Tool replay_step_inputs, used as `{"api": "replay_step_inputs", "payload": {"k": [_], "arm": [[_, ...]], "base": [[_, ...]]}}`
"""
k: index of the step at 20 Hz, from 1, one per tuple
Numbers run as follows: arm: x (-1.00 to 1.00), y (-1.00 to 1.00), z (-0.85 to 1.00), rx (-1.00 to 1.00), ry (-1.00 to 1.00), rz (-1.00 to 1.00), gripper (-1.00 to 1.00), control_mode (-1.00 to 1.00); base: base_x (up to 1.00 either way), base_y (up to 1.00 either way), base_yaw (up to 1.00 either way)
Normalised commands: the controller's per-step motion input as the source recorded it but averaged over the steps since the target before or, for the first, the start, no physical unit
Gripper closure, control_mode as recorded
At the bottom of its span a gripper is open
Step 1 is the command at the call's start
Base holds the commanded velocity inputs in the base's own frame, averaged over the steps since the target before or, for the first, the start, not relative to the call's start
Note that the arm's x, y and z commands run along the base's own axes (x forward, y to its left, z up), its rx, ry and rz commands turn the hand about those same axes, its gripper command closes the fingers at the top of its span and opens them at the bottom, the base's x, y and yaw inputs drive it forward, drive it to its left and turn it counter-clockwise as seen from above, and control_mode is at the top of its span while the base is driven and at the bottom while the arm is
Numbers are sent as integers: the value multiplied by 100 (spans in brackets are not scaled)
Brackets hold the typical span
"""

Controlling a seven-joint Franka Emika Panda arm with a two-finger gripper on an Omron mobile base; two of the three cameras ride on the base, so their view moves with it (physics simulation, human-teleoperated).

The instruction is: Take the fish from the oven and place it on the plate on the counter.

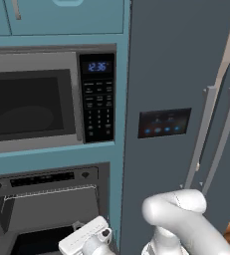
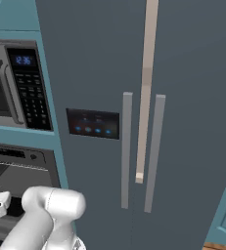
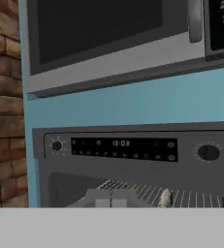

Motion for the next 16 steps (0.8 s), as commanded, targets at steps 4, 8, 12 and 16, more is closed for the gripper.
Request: {"api": "replay_step_inputs", "payload": {"k": [4,8,12,16], "arm": [[27,19,0,20,5,0,100,-100],[33,19,0,23,5,0,100,-100],[41,19,-1,12,3,-8,100,-100],[54,13,0,5,13,-11,100,-100]], "base": [[0,0,0],[0,0,0],[0,0,0],[0,0,0]]}}
